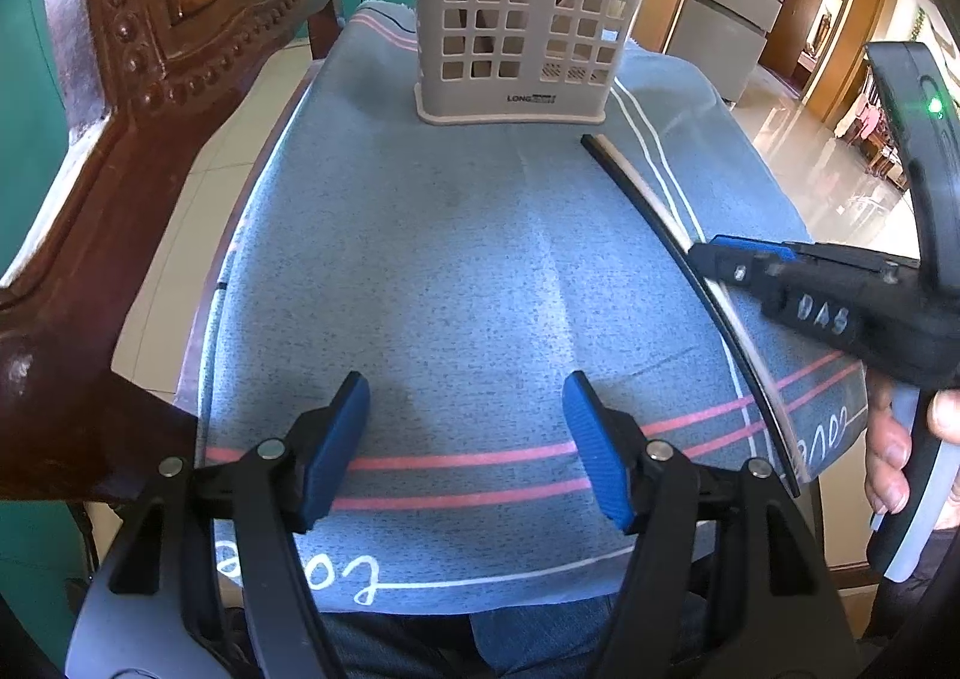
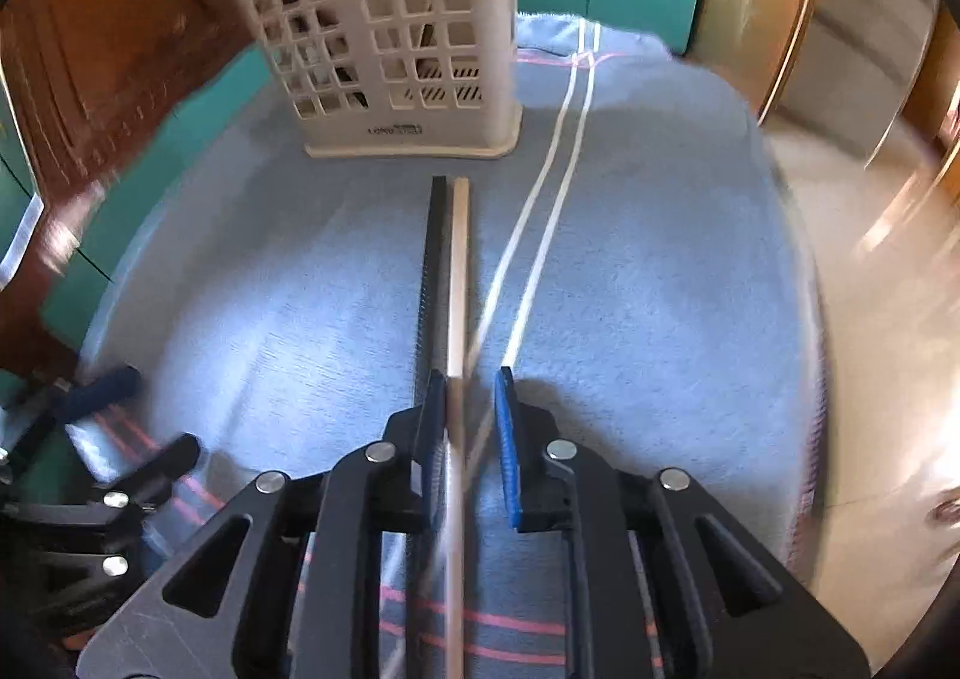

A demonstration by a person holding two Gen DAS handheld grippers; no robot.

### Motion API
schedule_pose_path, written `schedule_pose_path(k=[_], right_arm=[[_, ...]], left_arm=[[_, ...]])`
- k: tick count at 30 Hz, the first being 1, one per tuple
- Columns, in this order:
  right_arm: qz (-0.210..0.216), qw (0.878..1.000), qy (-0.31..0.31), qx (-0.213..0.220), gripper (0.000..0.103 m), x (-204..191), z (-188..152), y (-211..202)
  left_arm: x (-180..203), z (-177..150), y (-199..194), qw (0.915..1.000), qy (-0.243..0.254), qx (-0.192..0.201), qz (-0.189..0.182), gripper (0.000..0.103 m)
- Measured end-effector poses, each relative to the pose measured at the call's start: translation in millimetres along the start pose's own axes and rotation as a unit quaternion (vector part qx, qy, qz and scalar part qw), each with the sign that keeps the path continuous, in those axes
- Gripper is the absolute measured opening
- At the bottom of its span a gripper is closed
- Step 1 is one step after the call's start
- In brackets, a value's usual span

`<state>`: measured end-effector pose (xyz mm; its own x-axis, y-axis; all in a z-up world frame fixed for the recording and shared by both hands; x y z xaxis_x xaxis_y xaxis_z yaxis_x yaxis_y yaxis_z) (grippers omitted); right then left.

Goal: Organize utensils
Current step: 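Close the right tool on the light wooden chopstick, then close the left tool on the black chopstick while the right tool holds the light chopstick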

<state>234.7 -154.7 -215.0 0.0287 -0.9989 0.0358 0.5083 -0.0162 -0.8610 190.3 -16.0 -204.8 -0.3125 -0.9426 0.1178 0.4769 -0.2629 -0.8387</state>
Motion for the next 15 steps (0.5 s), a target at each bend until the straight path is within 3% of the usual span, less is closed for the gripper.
schedule_pose_path(k=[2, 4, 9, 11, 15], right_arm=[[-0.008, 1.0, 0.011, 0.0, 0.016, 2, 2, 3], [0.006, 0.998, 0.063, -0.011, 0.007, 12, 3, 6], [0.052, 0.983, 0.171, -0.042, 0.007, 41, -8, 6], [0.064, 0.983, 0.169, -0.027, 0.008, 43, -6, 4], [0.043, 0.985, 0.169, -0.007, 0.011, 57, -2, -1]], left_arm=[[2, 0, 1, 1.0, 0.003, -0.001, 0.0, 0.068], [2, 0, 0, 1.0, 0.005, 0.0, 0.001, 0.068], [-2, 4, -1, 1.0, -0.006, 0.003, -0.001, 0.068], [-2, 12, 0, 0.9999, -0.011, 0.006, -0.011, 0.068], [10, 44, 9, 0.9992, -0.01, 0.018, -0.036, 0.068]])
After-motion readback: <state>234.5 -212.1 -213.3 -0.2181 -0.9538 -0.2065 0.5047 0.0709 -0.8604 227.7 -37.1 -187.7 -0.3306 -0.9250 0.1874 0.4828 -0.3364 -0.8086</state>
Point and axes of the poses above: each gripper's, at about its wrist camera, not at the fingertips, and y roughly the way its jaws point, x to its right, z to its top, the point moved 9 cm from there along y, roughly the way its jaws point, and after that the axes turned 3 degrees about -z, right-handed, at the moved point
